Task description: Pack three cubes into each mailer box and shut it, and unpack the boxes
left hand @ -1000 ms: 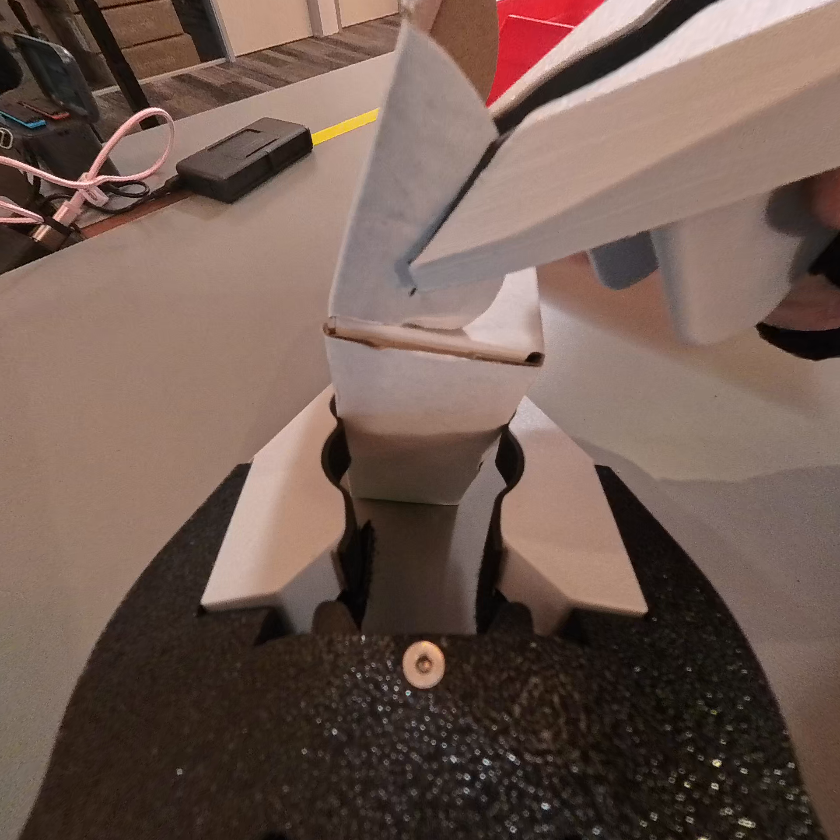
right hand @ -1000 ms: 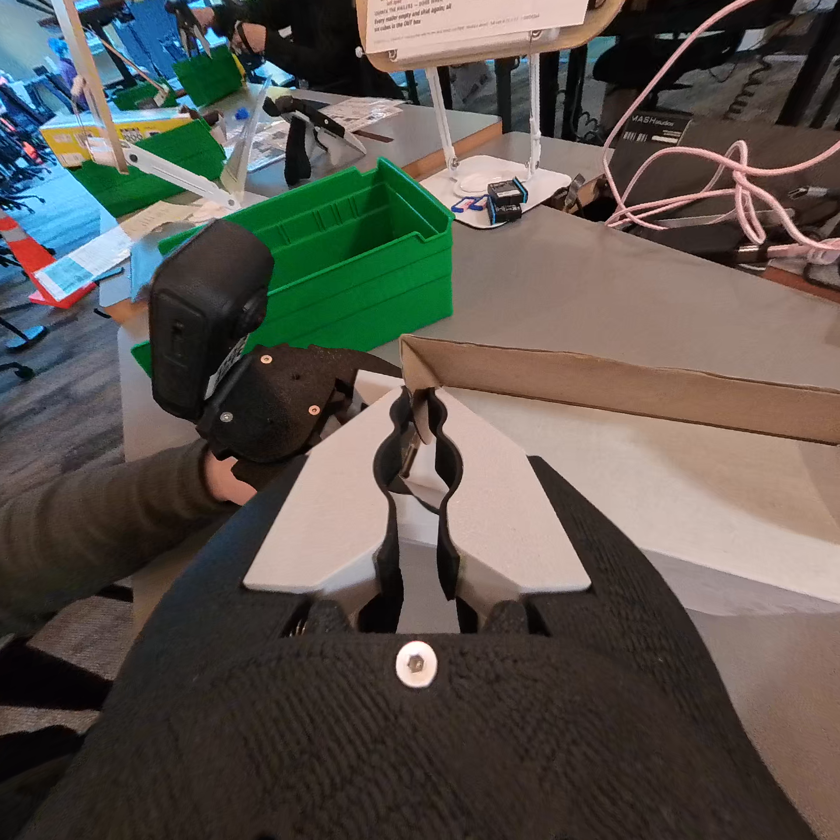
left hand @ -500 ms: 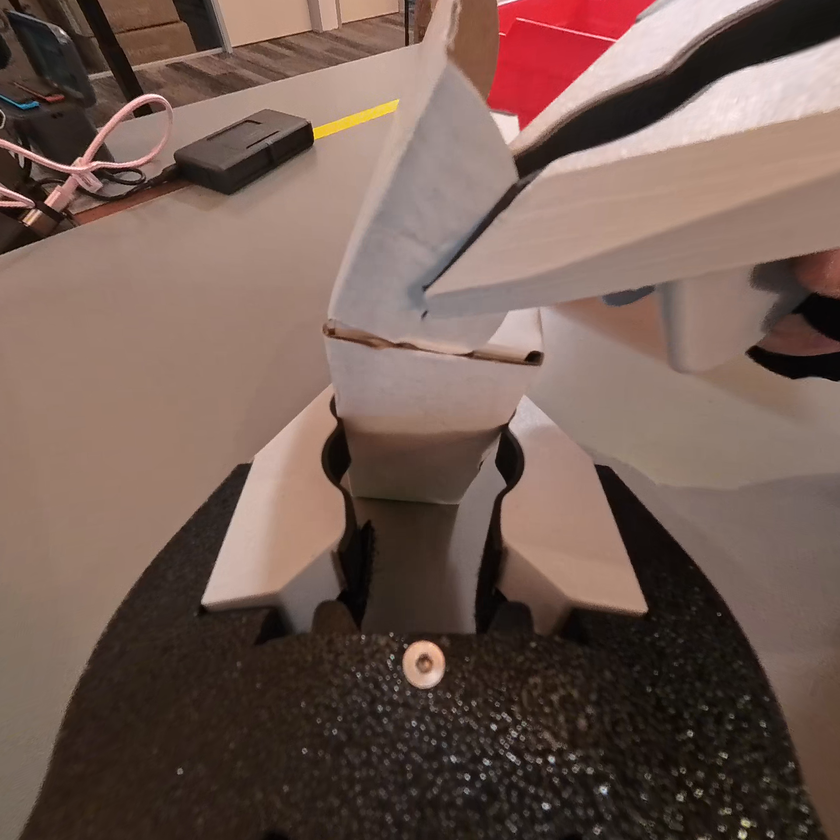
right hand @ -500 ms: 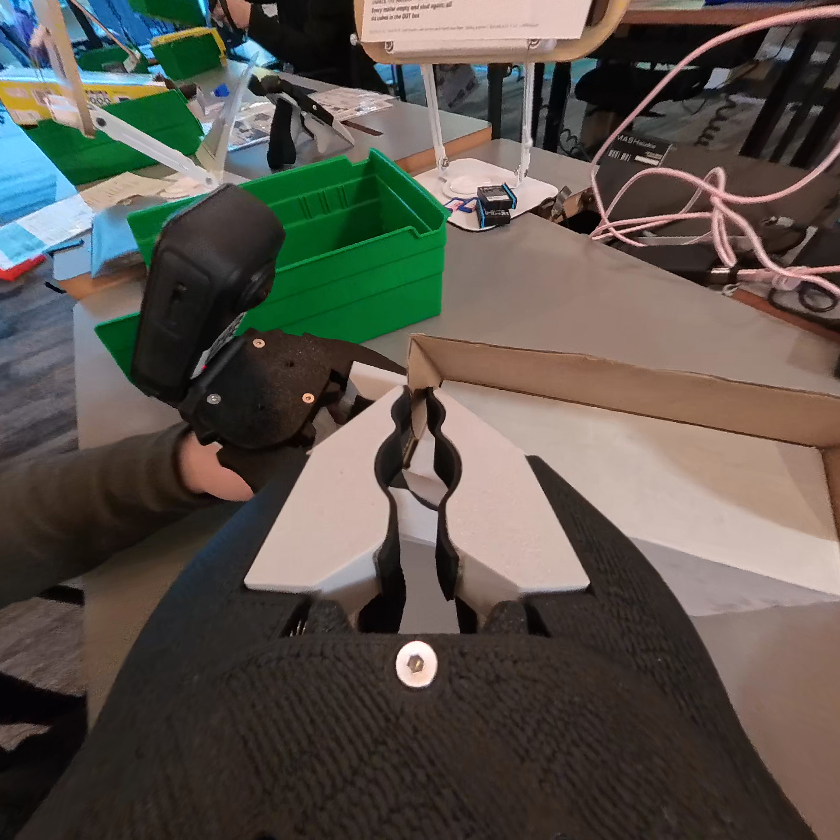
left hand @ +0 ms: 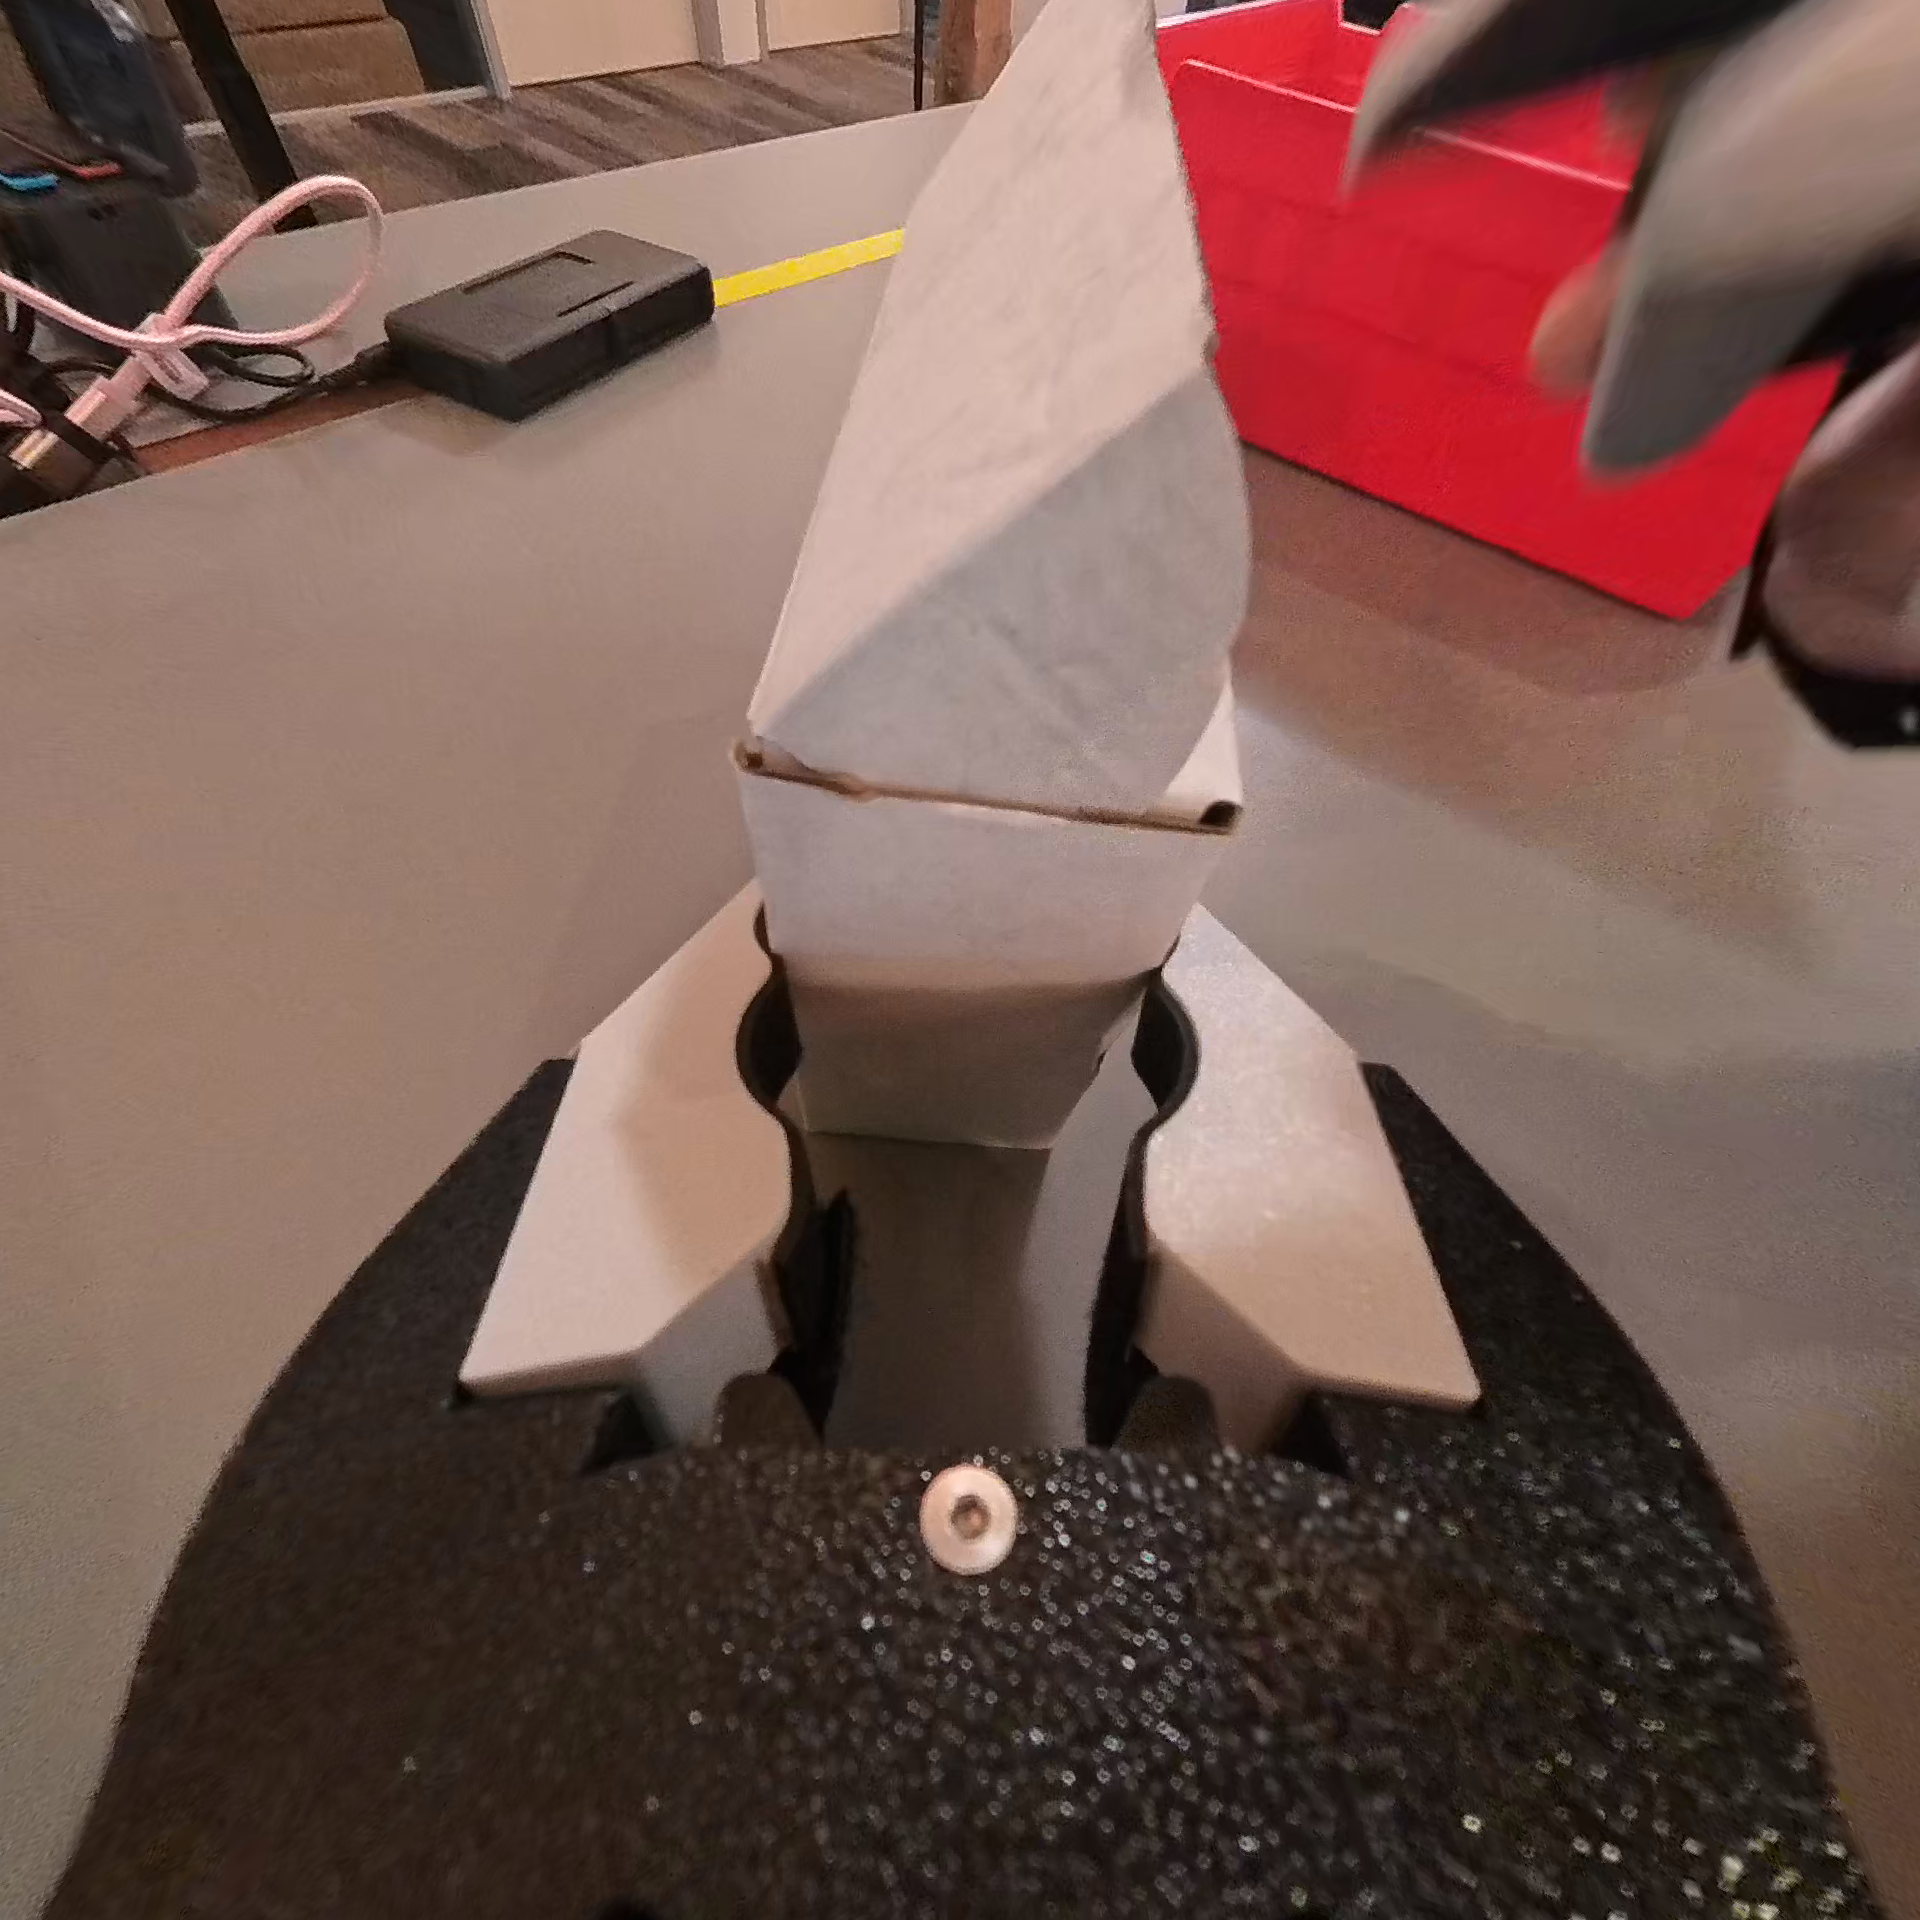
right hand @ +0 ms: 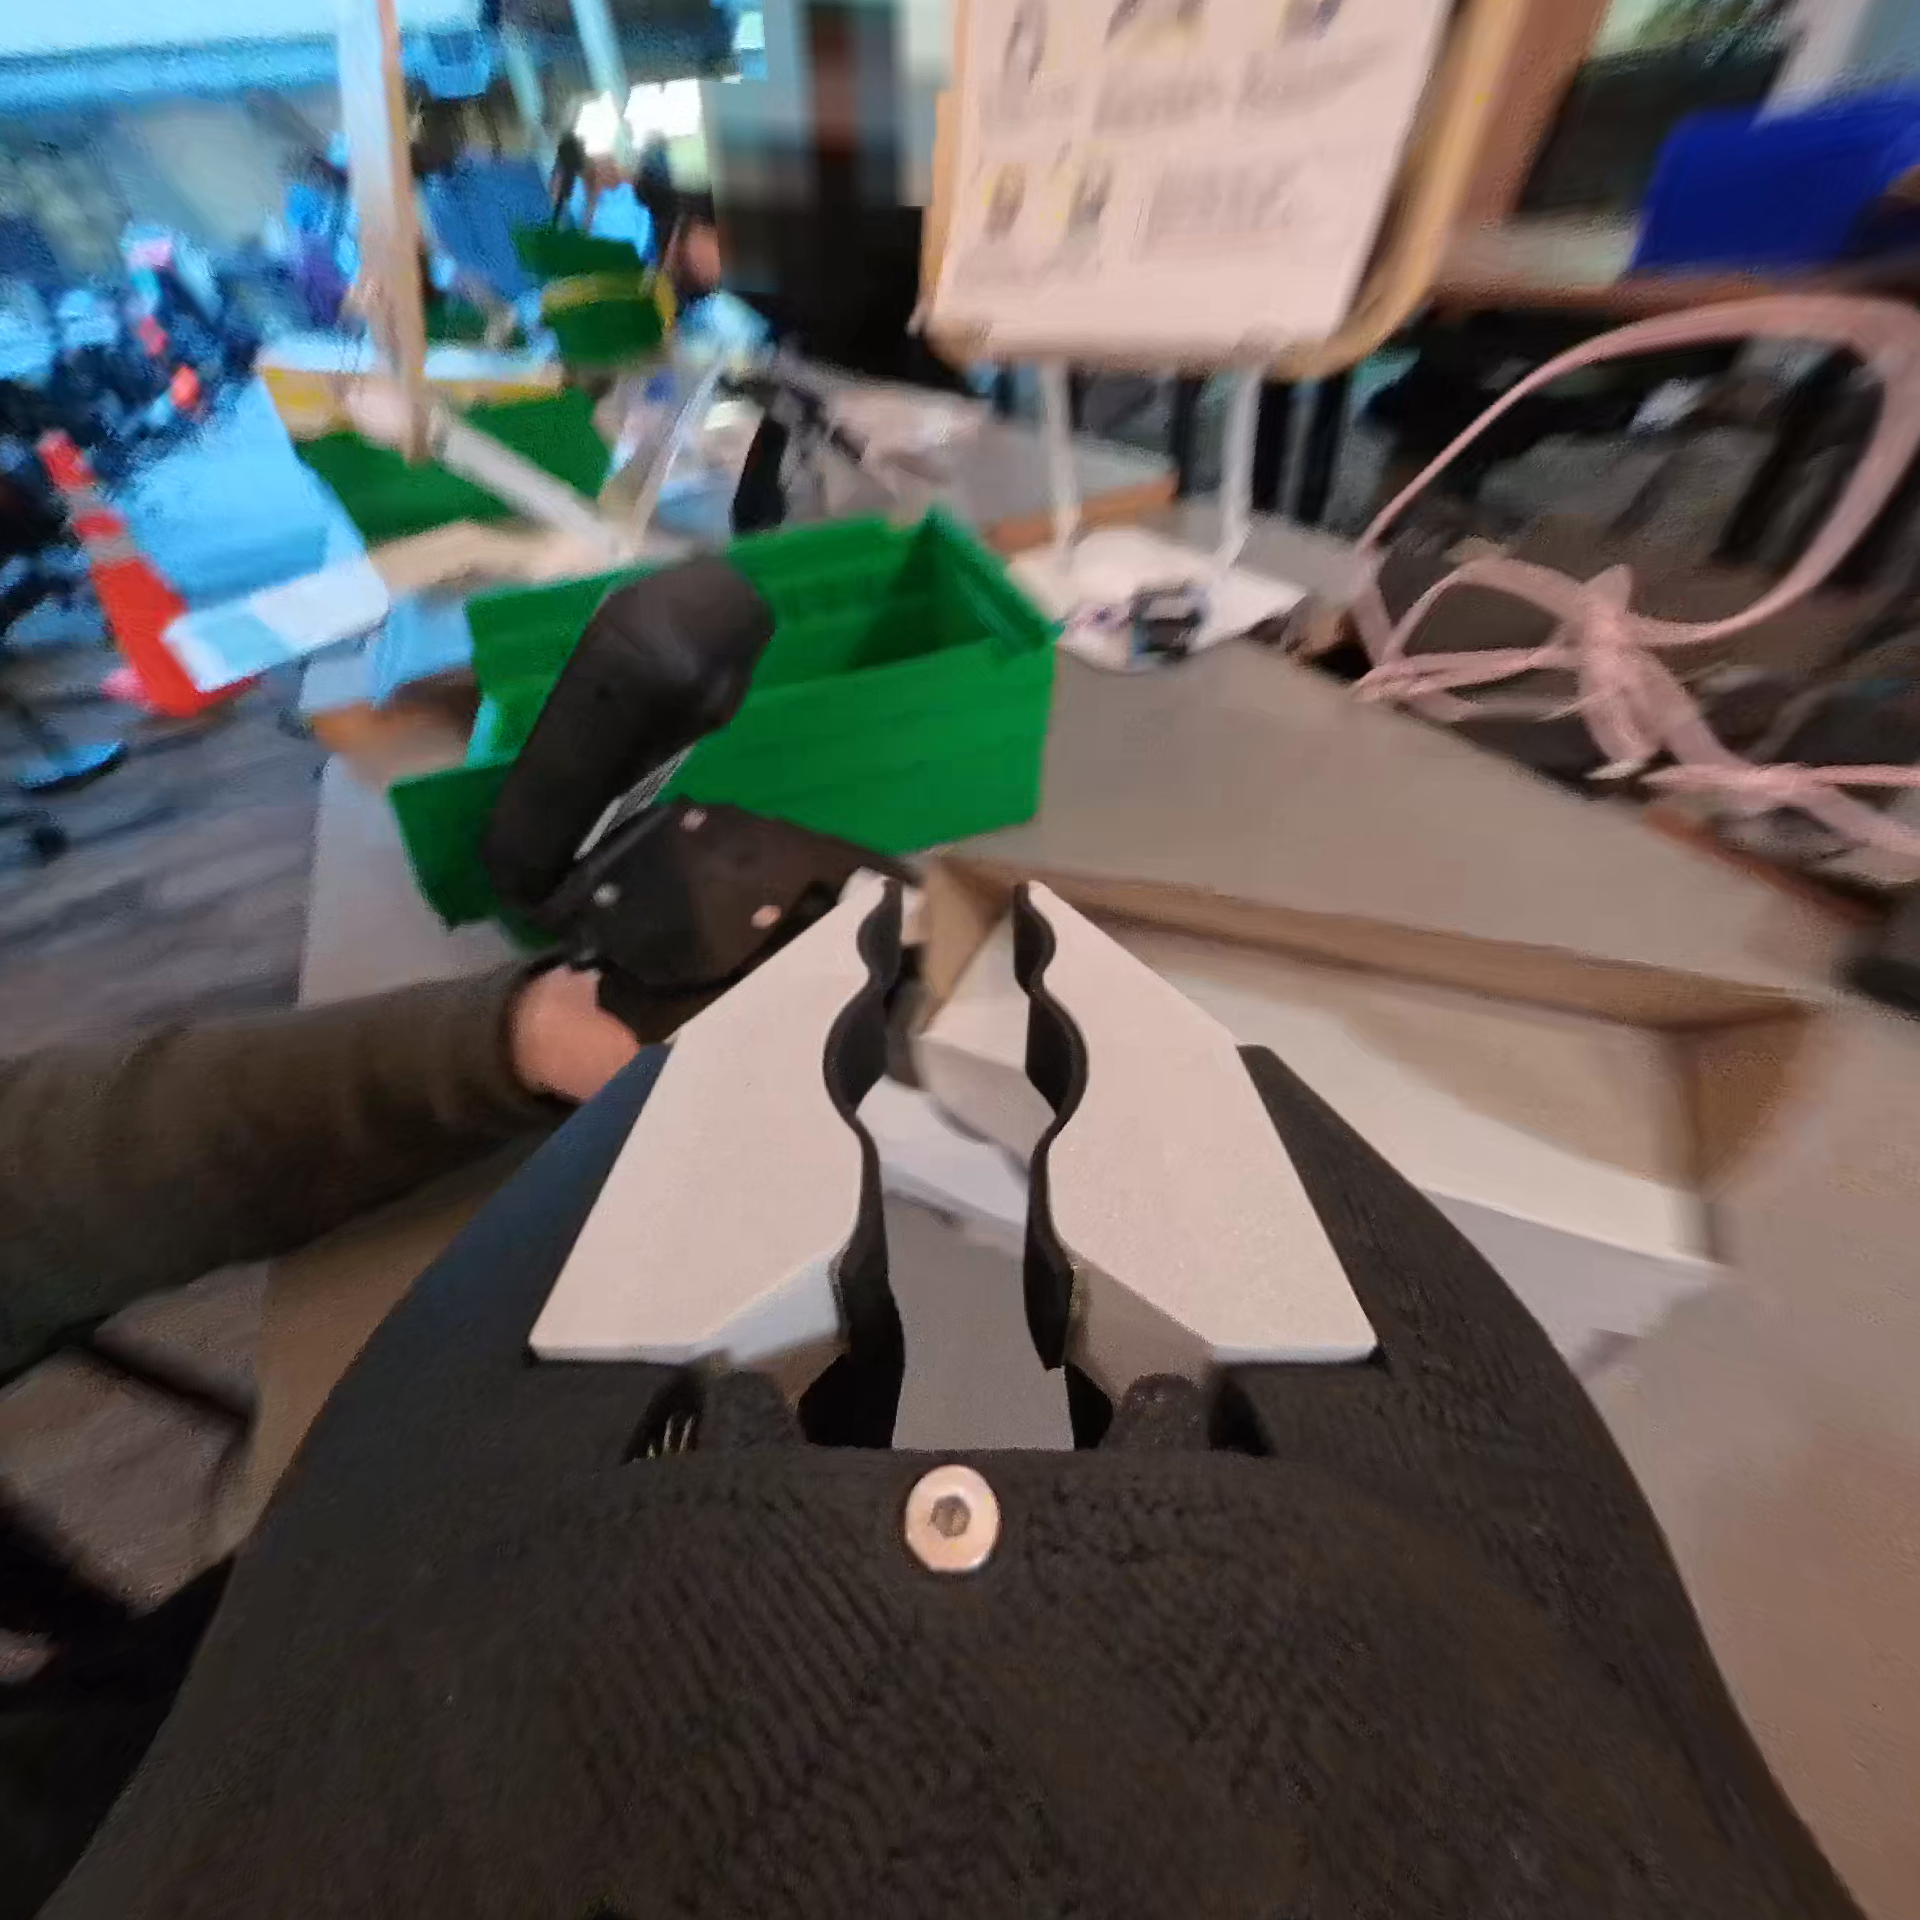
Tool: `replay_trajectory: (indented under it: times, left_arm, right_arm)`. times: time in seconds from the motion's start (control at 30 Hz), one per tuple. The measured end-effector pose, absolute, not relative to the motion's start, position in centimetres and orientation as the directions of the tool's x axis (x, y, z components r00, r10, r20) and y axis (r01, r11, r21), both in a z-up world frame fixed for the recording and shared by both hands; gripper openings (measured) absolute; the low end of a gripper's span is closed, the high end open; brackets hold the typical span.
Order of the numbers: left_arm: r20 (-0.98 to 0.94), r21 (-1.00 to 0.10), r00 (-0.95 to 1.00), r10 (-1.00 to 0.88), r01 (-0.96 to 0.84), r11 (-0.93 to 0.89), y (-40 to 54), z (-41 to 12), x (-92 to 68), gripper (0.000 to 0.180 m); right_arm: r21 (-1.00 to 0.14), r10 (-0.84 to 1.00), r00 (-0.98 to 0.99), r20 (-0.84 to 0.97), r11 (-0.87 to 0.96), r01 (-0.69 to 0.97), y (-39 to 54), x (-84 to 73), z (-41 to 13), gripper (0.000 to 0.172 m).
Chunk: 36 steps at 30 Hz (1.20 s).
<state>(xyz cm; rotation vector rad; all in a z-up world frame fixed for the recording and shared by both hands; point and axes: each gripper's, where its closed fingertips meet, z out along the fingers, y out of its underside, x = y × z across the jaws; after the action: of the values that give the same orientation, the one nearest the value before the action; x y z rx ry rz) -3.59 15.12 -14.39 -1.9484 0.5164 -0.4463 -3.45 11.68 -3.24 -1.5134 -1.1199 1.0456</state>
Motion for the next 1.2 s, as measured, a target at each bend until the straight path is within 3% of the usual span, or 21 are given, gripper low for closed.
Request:
replay_trajectory:
  times: [0.1, 0.2, 0.5, 0.6, 0.83, 0.93, 1.0, 1.1, 1.2]
  left_arm:
    - [0.083, -0.911, 0.838, -0.539, -0.156, -0.382, 15.1, -14.4, -3.6, 0.064]
    - [0.073, -0.911, 0.837, -0.542, -0.165, -0.377, 15.1, -14.4, -3.5, 0.064]
    - [0.048, -0.911, 0.836, -0.546, -0.187, -0.367, 15.1, -14.3, -3.5, 0.064]
    - [0.046, -0.910, 0.838, -0.543, -0.188, -0.368, 15.1, -14.3, -3.5, 0.064]
    - [0.088, -0.907, 0.842, -0.533, -0.154, -0.393, 15.1, -14.4, -3.7, 0.064]
    - [0.074, -0.907, 0.840, -0.538, -0.167, -0.386, 15.1, -14.4, -3.6, 0.064]
    - [0.067, -0.907, 0.840, -0.538, -0.174, -0.384, 15.1, -14.4, -3.6, 0.064]
    - [0.056, -0.907, 0.839, -0.541, -0.184, -0.379, 15.0, -14.4, -3.6, 0.063]
    - [0.052, -0.907, 0.839, -0.542, -0.187, -0.376, 15.0, -14.4, -3.5, 0.063]
  right_arm:
    - [-0.999, 0.890, 0.456, -0.025, -0.035, 0.014, 16.8, 1.7, -0.1, 0.020]
    - [-0.997, 0.792, 0.611, 0.004, -0.042, 0.062, 21.2, 5.3, -1.2, 0.021]
    - [-0.969, 0.789, 0.606, 0.106, -0.055, 0.241, 23.4, 4.1, -4.7, 0.016]
    - [-0.959, 0.779, 0.612, 0.140, -0.047, 0.280, 23.6, 3.7, -5.5, 0.000]
    - [-0.940, 0.797, 0.594, 0.109, -0.111, 0.322, 23.5, 3.7, -7.2, 0.000]
    - [-0.943, 0.807, 0.588, 0.048, -0.158, 0.293, 23.2, 4.2, -6.9, 0.006]
    - [-0.974, 0.803, 0.596, -0.009, -0.142, 0.176, 22.8, 5.1, -4.3, 0.015]
    - [-1.000, 0.833, 0.553, -0.019, -0.005, -0.027, 20.9, 5.1, 0.7, 0.000]
    - [-0.998, 0.859, 0.508, 0.053, 0.028, 0.056, 19.7, 2.3, -0.1, 0.000]
